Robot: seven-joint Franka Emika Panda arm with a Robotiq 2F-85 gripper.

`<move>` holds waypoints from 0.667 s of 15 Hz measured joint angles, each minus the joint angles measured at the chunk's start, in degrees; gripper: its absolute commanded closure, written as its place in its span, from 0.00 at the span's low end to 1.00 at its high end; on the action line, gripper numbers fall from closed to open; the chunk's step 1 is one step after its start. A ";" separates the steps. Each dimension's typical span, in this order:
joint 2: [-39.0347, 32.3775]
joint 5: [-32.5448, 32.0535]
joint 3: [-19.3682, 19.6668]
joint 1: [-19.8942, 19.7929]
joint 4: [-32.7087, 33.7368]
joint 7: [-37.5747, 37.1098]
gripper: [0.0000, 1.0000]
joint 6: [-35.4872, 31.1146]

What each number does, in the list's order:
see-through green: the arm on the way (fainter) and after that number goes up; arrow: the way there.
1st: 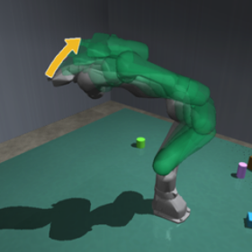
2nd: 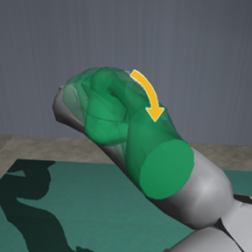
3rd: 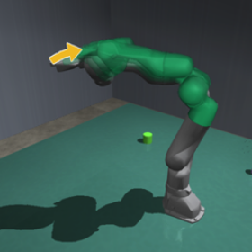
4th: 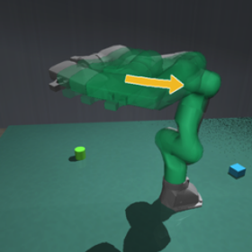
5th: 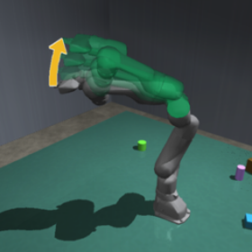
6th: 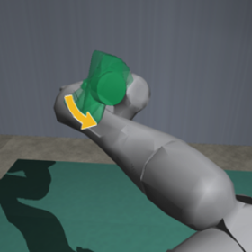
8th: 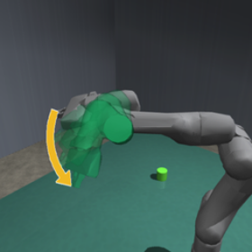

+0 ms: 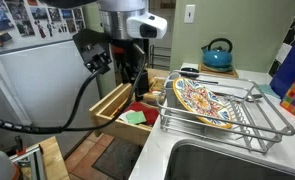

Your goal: Take a spoon from the drawer and put it in the utensil holder on the plate stand

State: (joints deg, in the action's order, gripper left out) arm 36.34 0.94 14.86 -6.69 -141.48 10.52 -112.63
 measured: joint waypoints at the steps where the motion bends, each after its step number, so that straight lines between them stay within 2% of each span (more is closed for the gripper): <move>1: 0.00 0.00 0.00 0.00 0.00 0.00 0.00 0.00; 10: -0.01 0.28 -0.41 -0.02 0.03 -0.16 0.00 0.02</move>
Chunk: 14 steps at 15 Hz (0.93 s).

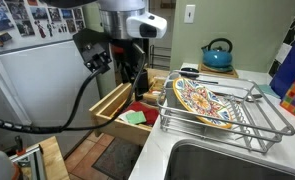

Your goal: Take a spoon from the drawer and put it in the utensil holder on the plate stand

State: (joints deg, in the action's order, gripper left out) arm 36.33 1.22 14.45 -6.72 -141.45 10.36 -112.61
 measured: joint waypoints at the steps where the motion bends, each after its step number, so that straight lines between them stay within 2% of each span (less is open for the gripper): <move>1: 0.00 0.35 -0.83 0.02 -0.01 -0.76 0.00 0.05; 4: -0.01 1.01 -6.12 0.09 -0.24 -8.22 0.00 0.05; 9: -1.92 3.16 -15.88 0.65 -1.06 -25.37 0.00 -0.91; 12: -4.81 4.99 -19.96 1.64 -1.10 -33.12 0.00 -1.99; 14: -6.44 5.25 -21.25 2.12 -1.09 -35.32 0.00 -3.10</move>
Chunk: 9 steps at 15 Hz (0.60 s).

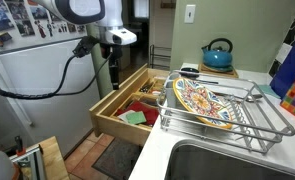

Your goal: Take a spoon from the drawer and put it in the utensil holder on the plate stand

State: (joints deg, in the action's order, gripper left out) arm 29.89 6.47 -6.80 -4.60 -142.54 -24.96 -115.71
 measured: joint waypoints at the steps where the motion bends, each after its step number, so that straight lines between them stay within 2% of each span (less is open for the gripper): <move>1: -0.39 0.02 -0.09 0.03 0.01 -0.28 0.00 -0.08; 6: -0.62 -0.41 -0.13 0.15 0.10 -0.17 0.00 -0.07; 9: -3.00 -0.29 -2.44 1.38 0.08 -2.24 0.00 -1.93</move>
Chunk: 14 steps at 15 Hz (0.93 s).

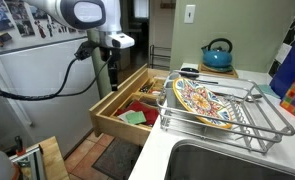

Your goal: Take a spoon from the drawer and put it in the utensil holder on the plate stand

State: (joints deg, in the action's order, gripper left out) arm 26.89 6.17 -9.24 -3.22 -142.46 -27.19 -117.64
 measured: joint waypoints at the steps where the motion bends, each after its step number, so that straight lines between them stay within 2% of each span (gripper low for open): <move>1: -1.80 -0.13 -1.57 0.30 -0.01 -2.76 0.00 -2.54; 3: -6.53 -1.10 -5.33 0.65 0.05 -9.56 0.00 -9.68; 5: -12.17 -5.21 -8.86 0.22 0.27 -18.82 0.00 -19.66; 7: -17.67 -11.45 -11.98 -2.72 1.56 -28.42 0.00 -27.28; 8: -20.18 -15.11 -12.84 -4.55 2.74 -33.16 0.00 -29.39; 10: -24.50 -21.39 -11.02 -4.90 5.56 -40.29 0.00 -30.92; 14: -27.31 -22.87 -9.94 -4.47 7.82 -42.22 0.00 -31.09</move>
State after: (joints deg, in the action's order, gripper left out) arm -0.42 -16.70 -19.18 -7.69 -134.65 -69.42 -148.73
